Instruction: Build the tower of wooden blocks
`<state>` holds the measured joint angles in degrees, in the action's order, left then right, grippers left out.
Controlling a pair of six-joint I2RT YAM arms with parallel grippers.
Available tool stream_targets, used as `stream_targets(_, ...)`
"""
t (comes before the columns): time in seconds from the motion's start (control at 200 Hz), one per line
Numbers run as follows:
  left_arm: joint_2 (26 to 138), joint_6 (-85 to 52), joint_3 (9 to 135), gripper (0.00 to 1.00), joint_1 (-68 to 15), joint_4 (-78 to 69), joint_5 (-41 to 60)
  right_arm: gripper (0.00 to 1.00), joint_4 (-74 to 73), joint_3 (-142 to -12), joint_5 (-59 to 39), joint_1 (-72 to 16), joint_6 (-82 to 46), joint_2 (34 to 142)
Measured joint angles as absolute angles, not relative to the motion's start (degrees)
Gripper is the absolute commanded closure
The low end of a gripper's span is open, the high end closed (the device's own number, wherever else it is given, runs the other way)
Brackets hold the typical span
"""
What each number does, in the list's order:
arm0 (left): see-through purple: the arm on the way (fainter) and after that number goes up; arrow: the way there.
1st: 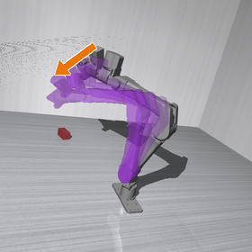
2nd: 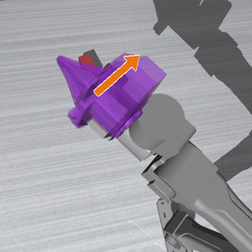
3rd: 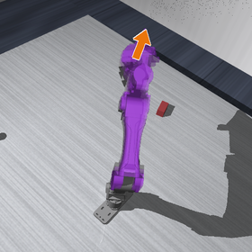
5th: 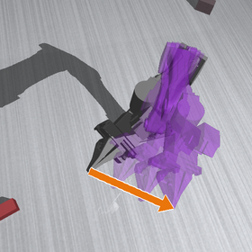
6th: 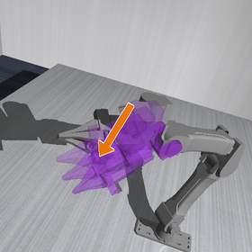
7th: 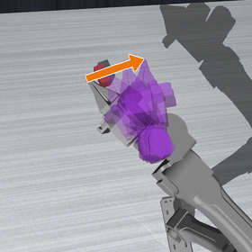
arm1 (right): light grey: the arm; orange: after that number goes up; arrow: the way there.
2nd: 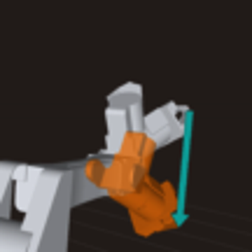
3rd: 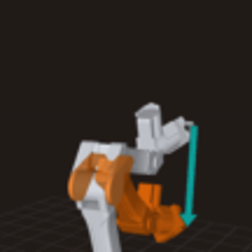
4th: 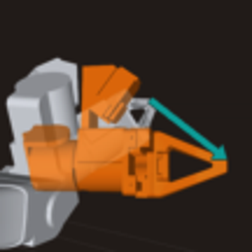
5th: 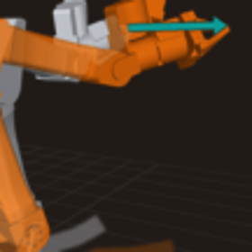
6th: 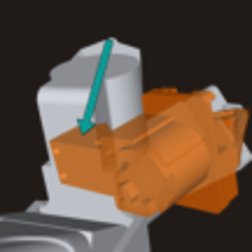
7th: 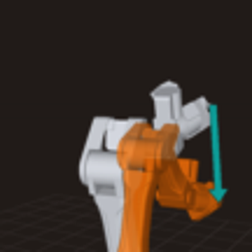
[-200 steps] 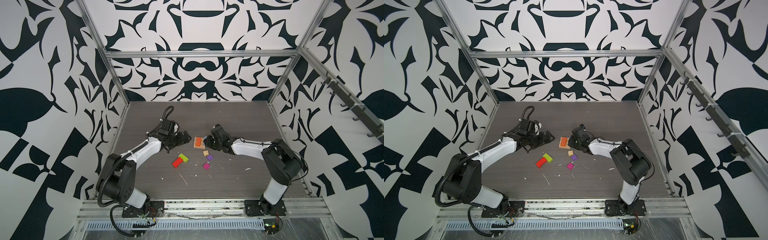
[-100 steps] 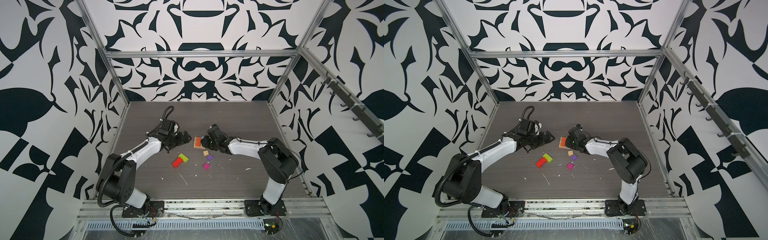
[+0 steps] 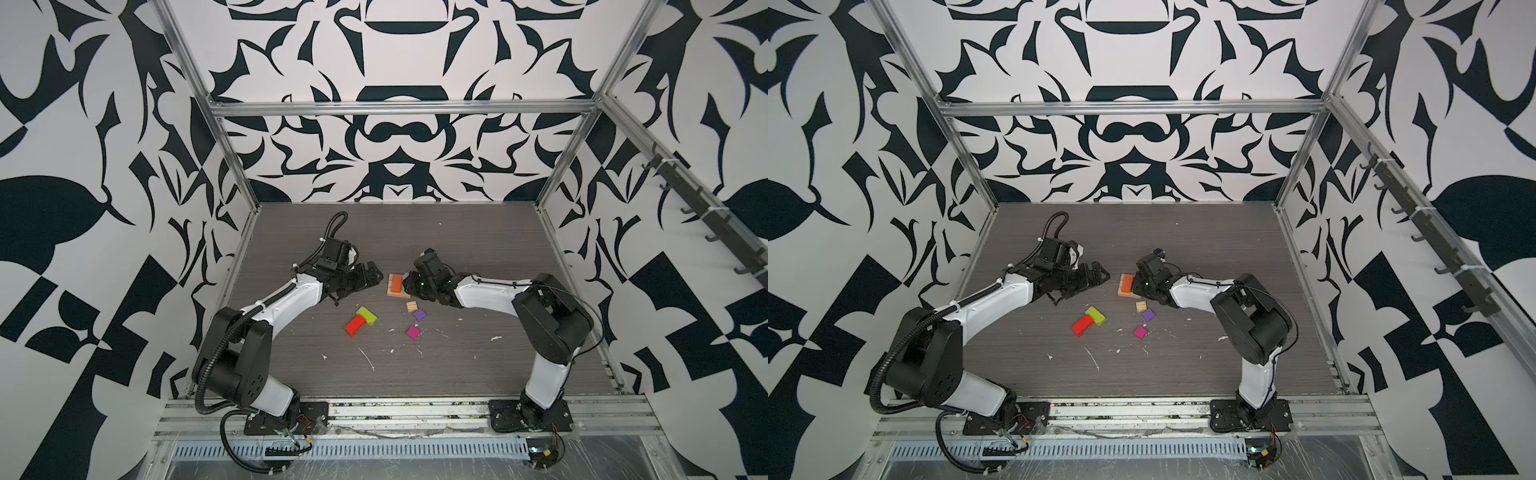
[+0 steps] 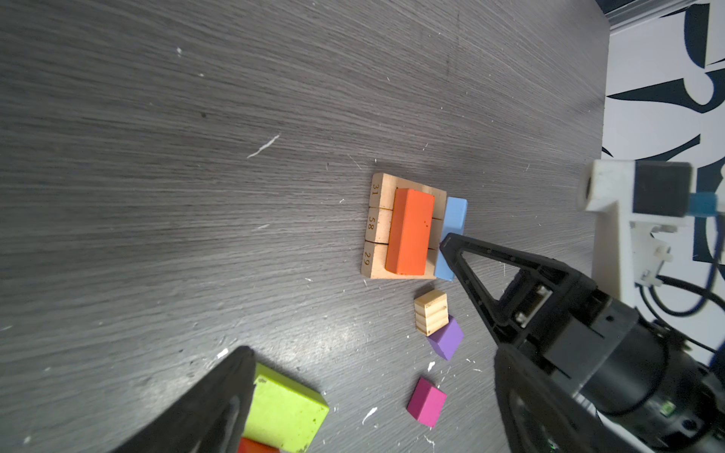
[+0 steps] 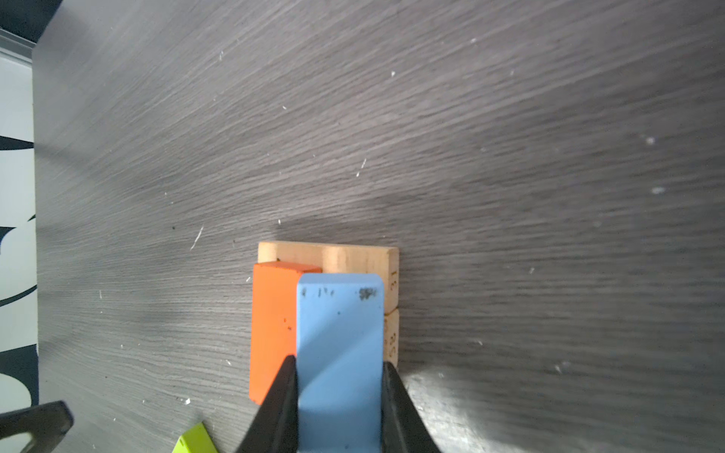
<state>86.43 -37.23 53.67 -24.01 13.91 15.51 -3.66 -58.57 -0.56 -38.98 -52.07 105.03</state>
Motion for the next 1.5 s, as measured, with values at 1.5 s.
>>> stream_targets(1.5, 86.43, -37.3, 53.67, 0.03, -24.01, 13.91, 15.51, 0.58, -3.66, -59.33, -0.58, -39.53, -51.07, 105.47)
